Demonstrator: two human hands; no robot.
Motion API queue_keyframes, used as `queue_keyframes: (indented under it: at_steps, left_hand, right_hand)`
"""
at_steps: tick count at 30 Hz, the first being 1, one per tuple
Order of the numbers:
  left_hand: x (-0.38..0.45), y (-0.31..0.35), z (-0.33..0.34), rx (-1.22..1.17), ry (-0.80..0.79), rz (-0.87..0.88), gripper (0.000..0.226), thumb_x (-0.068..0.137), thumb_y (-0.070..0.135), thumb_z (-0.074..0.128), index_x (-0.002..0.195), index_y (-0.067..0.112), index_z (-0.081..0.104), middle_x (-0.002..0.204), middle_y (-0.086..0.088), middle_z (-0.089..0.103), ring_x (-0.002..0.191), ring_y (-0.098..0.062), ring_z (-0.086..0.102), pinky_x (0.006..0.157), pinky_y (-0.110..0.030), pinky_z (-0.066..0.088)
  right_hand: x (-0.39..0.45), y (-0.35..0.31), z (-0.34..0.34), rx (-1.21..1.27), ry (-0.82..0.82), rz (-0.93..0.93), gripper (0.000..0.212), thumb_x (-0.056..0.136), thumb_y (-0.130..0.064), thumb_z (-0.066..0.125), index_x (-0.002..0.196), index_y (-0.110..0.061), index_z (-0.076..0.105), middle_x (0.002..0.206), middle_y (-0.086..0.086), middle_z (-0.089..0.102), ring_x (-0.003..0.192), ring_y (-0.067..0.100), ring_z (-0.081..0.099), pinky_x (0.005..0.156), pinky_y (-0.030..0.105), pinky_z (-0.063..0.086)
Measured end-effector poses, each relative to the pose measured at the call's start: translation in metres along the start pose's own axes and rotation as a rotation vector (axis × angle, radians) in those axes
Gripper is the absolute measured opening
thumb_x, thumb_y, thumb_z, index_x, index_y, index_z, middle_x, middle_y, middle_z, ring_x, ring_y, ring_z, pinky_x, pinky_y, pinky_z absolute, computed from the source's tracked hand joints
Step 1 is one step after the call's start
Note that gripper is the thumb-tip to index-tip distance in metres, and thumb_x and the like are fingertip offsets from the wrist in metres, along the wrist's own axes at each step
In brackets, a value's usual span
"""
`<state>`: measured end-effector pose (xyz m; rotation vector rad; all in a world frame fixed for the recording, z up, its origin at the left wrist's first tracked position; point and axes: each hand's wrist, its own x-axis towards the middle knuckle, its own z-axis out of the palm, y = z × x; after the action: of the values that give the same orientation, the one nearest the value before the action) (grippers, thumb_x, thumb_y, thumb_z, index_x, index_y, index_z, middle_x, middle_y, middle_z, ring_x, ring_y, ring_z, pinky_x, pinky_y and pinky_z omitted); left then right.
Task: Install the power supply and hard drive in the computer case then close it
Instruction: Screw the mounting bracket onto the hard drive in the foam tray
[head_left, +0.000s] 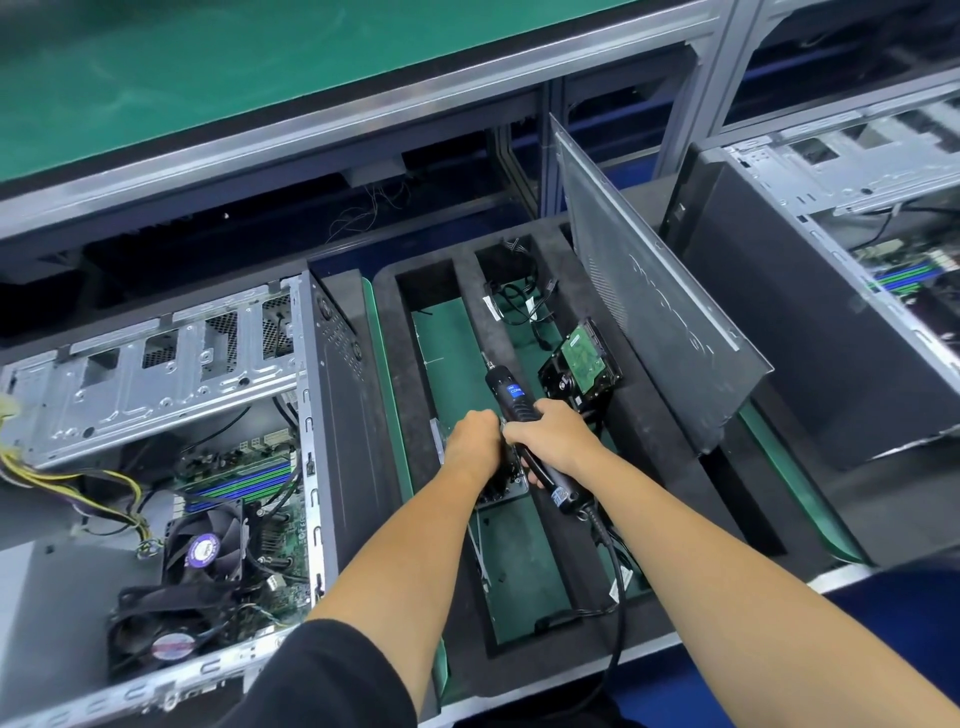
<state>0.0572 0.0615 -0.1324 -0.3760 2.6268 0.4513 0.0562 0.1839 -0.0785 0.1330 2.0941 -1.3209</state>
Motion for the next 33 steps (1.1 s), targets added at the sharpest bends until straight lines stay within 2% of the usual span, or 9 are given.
queue_keyframes:
  at_steps: [6, 14, 20, 24, 27, 29, 33]
  left_hand:
    - [0.0, -0.001, 0.001, 0.023, -0.01, 0.016, 0.019, 0.083, -0.004, 0.045, 0.093, 0.003, 0.06, 0.096, -0.016, 0.064, 0.088, -0.035, 0.062, 0.069, -0.036, 0.047]
    - [0.0, -0.001, -0.003, 0.048, -0.063, 0.012, 0.017, 0.083, -0.004, 0.052, 0.098, 0.001, 0.057, 0.103, -0.017, 0.062, 0.093, -0.036, 0.062, 0.069, -0.035, 0.046]
    - [-0.005, -0.004, 0.004, 0.15, -0.051, 0.08, 0.03, 0.087, 0.001, 0.048, 0.112, 0.01, 0.06, 0.107, -0.012, 0.064, 0.097, -0.031, 0.063, 0.077, -0.036, 0.05]
    - [-0.009, -0.004, 0.014, -0.037, -0.039, 0.076, 0.03, 0.087, -0.001, 0.047, 0.109, 0.012, 0.064, 0.104, -0.011, 0.064, 0.092, -0.032, 0.063, 0.073, -0.033, 0.049]
    - [-0.01, -0.002, 0.019, -0.22, 0.023, 0.082, 0.029, 0.083, -0.004, 0.046, 0.098, 0.008, 0.067, 0.096, -0.013, 0.066, 0.087, -0.034, 0.065, 0.076, -0.043, 0.053]
    - [-0.009, -0.002, 0.022, -0.234, 0.047, 0.082, 0.027, 0.08, -0.008, 0.047, 0.094, 0.004, 0.067, 0.093, -0.015, 0.067, 0.085, -0.034, 0.065, 0.075, -0.045, 0.053]
    - [-0.006, -0.002, 0.022, -0.187, 0.085, 0.047, 0.023, 0.082, -0.006, 0.049, 0.095, 0.003, 0.066, 0.093, -0.015, 0.066, 0.083, -0.033, 0.063, 0.072, -0.04, 0.052]
  right_hand:
    - [0.0, 0.0, 0.0, -0.012, -0.002, -0.008, 0.02, 0.076, -0.017, 0.066, 0.088, -0.008, 0.053, 0.081, 0.014, 0.061, 0.067, 0.03, 0.058, 0.071, 0.047, 0.054]
    - [0.001, 0.001, 0.0, -0.007, 0.001, -0.01, 0.02, 0.076, -0.016, 0.066, 0.09, -0.007, 0.055, 0.08, 0.014, 0.061, 0.067, 0.03, 0.058, 0.074, 0.05, 0.056]
    - [0.001, 0.001, 0.0, 0.006, -0.007, -0.002, 0.023, 0.076, -0.015, 0.067, 0.093, -0.005, 0.055, 0.079, 0.015, 0.06, 0.064, 0.03, 0.056, 0.063, 0.041, 0.05]
    - [0.002, 0.002, 0.0, 0.026, -0.009, -0.002, 0.023, 0.077, -0.014, 0.068, 0.091, -0.005, 0.053, 0.076, 0.014, 0.057, 0.061, 0.028, 0.054, 0.059, 0.036, 0.046]
    - [0.003, 0.002, 0.001, 0.025, -0.004, -0.007, 0.022, 0.078, -0.014, 0.068, 0.091, -0.005, 0.053, 0.078, 0.014, 0.057, 0.063, 0.028, 0.054, 0.061, 0.037, 0.047]
    - [0.004, 0.002, 0.001, 0.029, -0.004, -0.01, 0.022, 0.078, -0.015, 0.069, 0.089, -0.005, 0.053, 0.078, 0.015, 0.058, 0.063, 0.029, 0.055, 0.06, 0.037, 0.047]
    - [0.005, 0.004, 0.001, 0.018, -0.007, -0.017, 0.021, 0.077, -0.017, 0.069, 0.088, -0.007, 0.053, 0.078, 0.014, 0.058, 0.066, 0.029, 0.056, 0.064, 0.039, 0.048]
